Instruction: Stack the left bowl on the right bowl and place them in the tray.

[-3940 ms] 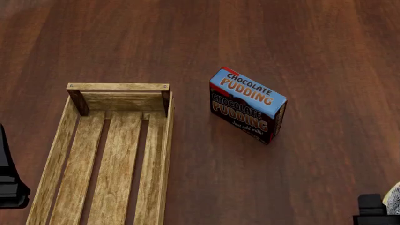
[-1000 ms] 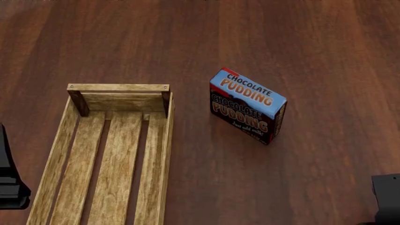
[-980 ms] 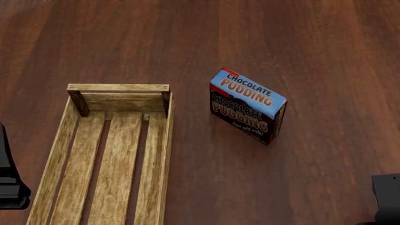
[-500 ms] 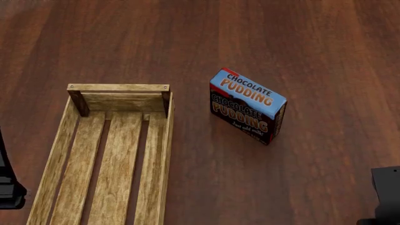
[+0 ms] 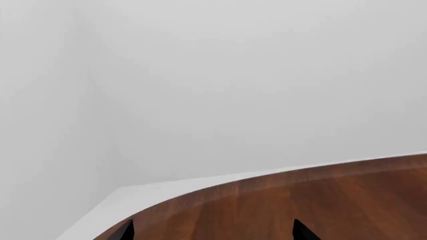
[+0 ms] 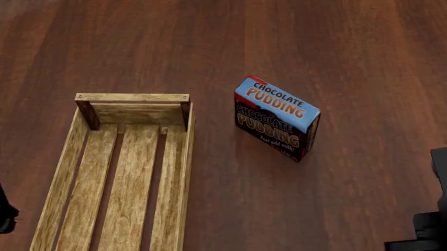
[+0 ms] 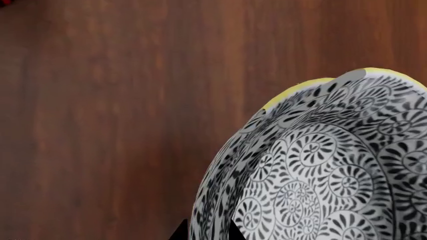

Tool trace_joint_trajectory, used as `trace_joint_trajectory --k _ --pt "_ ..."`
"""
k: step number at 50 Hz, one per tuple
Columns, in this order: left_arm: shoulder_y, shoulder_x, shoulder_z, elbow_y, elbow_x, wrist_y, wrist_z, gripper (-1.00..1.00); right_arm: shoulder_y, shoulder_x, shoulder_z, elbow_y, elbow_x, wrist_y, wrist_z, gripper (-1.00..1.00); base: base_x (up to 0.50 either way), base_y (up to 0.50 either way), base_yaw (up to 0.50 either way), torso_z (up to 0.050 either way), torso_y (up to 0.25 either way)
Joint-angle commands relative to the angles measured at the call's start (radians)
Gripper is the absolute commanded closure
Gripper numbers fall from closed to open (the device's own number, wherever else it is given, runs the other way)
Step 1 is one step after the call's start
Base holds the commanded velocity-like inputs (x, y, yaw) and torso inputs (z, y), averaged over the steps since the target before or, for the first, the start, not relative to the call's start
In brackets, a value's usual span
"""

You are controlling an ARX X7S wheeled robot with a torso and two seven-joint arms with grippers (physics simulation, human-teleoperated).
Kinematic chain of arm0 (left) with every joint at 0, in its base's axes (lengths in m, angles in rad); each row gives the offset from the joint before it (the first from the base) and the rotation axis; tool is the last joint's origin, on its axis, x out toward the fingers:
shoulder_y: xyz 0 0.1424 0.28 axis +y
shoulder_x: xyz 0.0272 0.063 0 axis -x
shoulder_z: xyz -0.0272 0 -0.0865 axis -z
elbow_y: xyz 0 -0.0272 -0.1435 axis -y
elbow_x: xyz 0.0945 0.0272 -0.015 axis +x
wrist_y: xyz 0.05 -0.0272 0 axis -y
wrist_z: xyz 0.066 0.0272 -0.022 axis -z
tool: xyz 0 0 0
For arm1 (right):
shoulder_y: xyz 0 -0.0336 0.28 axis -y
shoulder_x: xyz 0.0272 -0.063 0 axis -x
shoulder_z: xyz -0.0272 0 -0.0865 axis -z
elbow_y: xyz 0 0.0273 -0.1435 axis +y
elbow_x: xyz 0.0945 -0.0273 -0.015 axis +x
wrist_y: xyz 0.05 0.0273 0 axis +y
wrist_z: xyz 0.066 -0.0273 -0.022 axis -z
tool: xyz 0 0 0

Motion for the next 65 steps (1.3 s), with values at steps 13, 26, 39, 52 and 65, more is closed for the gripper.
trace_joint_trajectory --k 13,26,39,52,65 --pt "0.038 -0.019 -0.055 0.083 -0.052 -0.023 -0.018 -1.0 0.194 0.011 0.043 -0.086 0.223 0.174 0.273 1.0 0.0 0.0 0.0 0.0 0.0" --pt "0.051 -0.029 -0.085 0.114 -0.078 -0.034 -0.028 -1.0 0.363 -0.08 -0.038 -0.047 0.348 0.24 0.408 1.0 0.0 0.0 0.0 0.0 0.0" --pt "0.06 -0.033 -0.099 0.125 -0.091 -0.034 -0.031 -1.0 0.514 -0.181 -0.168 -0.027 0.352 0.265 0.402 1.0 0.0 0.0 0.0 0.0 0.0" --pt "0.06 -0.036 -0.097 0.137 -0.098 -0.042 -0.035 -1.0 0.614 -0.275 -0.278 -0.027 0.307 0.259 0.323 1.0 0.0 0.0 0.0 0.0 0.002" --pt "0.068 -0.041 -0.115 0.144 -0.114 -0.038 -0.036 -1.0 0.7 -0.371 -0.373 -0.02 0.305 0.249 0.282 1.0 0.0 0.0 0.0 0.0 0.0"
